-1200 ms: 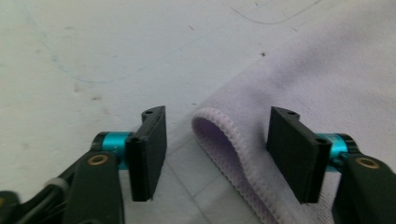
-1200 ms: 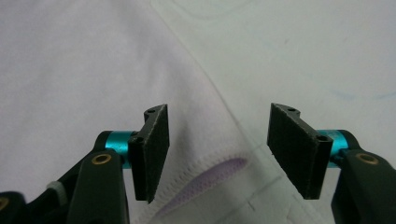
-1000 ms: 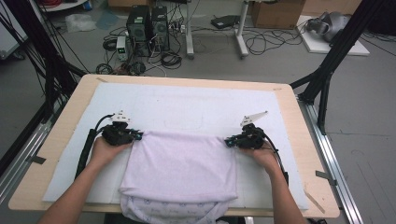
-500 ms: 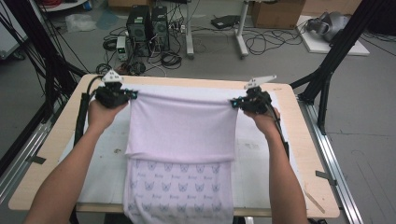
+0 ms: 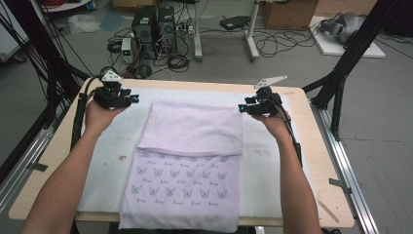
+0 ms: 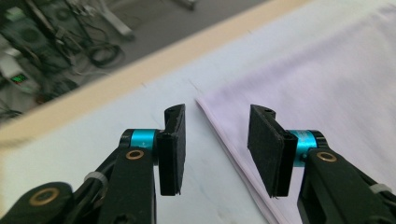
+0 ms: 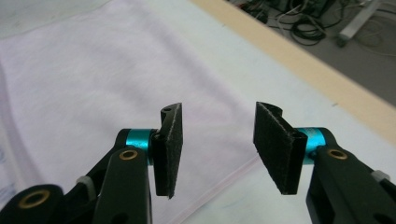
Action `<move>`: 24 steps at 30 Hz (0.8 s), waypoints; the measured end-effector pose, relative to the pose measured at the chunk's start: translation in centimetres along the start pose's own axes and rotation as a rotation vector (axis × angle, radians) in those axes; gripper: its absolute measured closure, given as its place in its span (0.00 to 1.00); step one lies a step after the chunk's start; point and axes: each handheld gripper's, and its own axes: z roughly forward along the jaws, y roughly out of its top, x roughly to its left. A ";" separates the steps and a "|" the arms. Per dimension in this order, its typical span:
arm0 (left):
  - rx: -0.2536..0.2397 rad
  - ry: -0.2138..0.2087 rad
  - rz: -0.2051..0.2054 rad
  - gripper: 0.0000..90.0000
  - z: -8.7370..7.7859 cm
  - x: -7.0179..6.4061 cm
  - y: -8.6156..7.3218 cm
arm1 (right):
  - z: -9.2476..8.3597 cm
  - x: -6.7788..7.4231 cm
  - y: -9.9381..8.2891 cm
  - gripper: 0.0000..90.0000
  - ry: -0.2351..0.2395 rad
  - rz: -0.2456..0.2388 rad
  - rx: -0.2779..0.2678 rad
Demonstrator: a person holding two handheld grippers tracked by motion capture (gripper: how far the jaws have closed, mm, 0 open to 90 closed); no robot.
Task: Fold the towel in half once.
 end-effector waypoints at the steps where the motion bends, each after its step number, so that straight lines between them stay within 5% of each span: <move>1: 0.010 -0.014 0.004 0.63 0.0 -0.3 -0.7 | 0.2 0.2 -0.3 0.53 0.027 0.016 0.032; 10: 0.004 -0.142 0.061 0.62 -0.7 -3.6 -5.2 | 0.0 4.1 -4.6 0.55 0.103 -0.022 -0.001; 19: -0.018 -0.242 0.103 0.60 -2.2 -6.7 -8.4 | -0.5 8.0 -8.3 0.58 0.199 -0.067 0.045; 21: -0.023 -0.259 0.110 0.59 -2.5 -7.2 -8.9 | -0.8 9.0 -8.4 0.60 0.203 -0.111 0.069; 24: -0.011 -0.278 0.133 0.57 -2.9 -7.8 -9.5 | -1.6 10.7 -9.1 0.64 0.222 -0.159 0.019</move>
